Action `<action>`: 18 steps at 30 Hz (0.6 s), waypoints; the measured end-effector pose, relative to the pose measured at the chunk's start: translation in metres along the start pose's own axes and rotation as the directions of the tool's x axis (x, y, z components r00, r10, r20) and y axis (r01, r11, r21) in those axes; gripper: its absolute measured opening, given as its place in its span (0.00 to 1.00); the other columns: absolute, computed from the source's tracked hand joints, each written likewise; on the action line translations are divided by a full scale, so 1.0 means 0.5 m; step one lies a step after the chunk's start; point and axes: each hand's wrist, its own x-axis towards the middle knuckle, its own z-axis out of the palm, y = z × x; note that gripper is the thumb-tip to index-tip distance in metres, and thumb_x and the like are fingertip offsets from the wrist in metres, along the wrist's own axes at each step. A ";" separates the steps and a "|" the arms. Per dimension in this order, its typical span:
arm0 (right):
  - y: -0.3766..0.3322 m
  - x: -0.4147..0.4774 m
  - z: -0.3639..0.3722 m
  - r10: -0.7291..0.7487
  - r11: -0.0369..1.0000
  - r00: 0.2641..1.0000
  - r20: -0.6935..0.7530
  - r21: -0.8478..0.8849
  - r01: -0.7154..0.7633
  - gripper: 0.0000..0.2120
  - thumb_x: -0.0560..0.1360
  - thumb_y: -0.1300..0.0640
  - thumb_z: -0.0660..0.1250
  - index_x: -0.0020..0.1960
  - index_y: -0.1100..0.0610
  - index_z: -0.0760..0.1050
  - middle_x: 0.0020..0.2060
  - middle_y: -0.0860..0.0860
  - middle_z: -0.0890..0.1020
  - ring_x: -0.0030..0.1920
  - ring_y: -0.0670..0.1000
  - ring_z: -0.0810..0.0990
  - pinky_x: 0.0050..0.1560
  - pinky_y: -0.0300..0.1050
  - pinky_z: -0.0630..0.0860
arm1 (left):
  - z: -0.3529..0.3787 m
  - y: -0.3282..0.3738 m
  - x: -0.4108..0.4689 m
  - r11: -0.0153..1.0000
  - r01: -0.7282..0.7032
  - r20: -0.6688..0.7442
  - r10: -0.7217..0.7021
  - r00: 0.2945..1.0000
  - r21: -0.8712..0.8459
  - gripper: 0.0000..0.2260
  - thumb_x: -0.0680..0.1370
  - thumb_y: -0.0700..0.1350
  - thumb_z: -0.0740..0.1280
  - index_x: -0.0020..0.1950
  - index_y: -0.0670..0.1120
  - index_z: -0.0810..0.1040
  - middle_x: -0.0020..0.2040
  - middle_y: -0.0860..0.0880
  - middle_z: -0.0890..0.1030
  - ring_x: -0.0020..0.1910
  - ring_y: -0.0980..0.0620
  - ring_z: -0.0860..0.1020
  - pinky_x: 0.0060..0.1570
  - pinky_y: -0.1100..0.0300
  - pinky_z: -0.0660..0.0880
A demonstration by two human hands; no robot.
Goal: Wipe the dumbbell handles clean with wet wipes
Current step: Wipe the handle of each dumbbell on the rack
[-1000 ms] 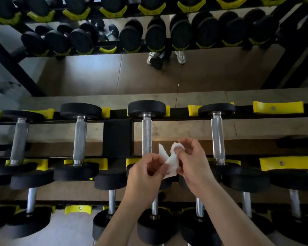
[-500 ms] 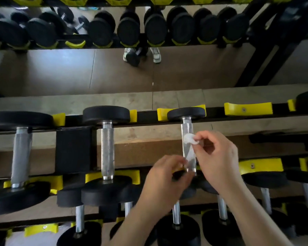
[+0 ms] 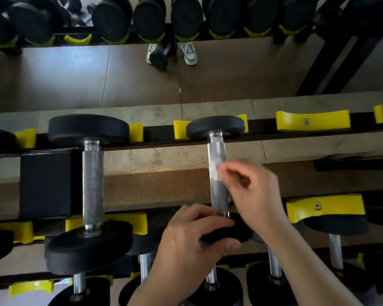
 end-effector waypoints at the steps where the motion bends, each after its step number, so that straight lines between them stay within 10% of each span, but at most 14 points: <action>1: 0.002 -0.018 -0.005 -0.015 1.000 0.998 0.065 -0.008 0.016 0.05 0.74 0.59 0.70 0.49 0.53 0.81 0.43 0.44 0.80 0.45 0.42 0.79 0.44 0.33 0.75 | 0.002 -0.002 -0.001 1.000 -0.009 -0.009 0.009 1.000 0.003 0.19 0.72 0.70 0.63 0.54 0.61 0.81 0.50 0.62 0.78 0.50 0.62 0.75 0.49 0.69 0.72; 7: 0.015 0.085 0.014 -0.095 0.995 0.980 -0.174 -0.040 0.089 0.06 0.75 0.63 0.69 0.51 0.58 0.81 0.45 0.49 0.81 0.43 0.43 0.78 0.43 0.32 0.75 | -0.004 0.009 0.002 0.993 -0.051 0.020 0.049 0.999 0.104 0.18 0.74 0.69 0.61 0.55 0.61 0.80 0.50 0.63 0.77 0.51 0.62 0.74 0.46 0.62 0.76; 13: 0.016 0.054 -0.001 -0.073 0.997 0.994 -0.086 -0.002 0.073 0.12 0.74 0.58 0.72 0.57 0.55 0.81 0.49 0.47 0.81 0.47 0.41 0.78 0.46 0.27 0.71 | -0.018 0.027 0.028 0.997 -0.031 0.031 0.029 0.999 0.067 0.13 0.76 0.63 0.63 0.50 0.58 0.82 0.47 0.62 0.77 0.49 0.62 0.76 0.45 0.67 0.74; 18: 0.013 0.036 -0.019 -0.119 0.979 0.991 -0.065 -0.173 0.106 0.04 0.74 0.60 0.69 0.48 0.54 0.81 0.37 0.44 0.79 0.38 0.44 0.77 0.37 0.42 0.76 | 0.001 0.034 0.022 0.996 -0.034 -0.027 0.036 0.999 0.088 0.11 0.77 0.57 0.64 0.47 0.55 0.83 0.44 0.60 0.78 0.46 0.60 0.76 0.43 0.67 0.72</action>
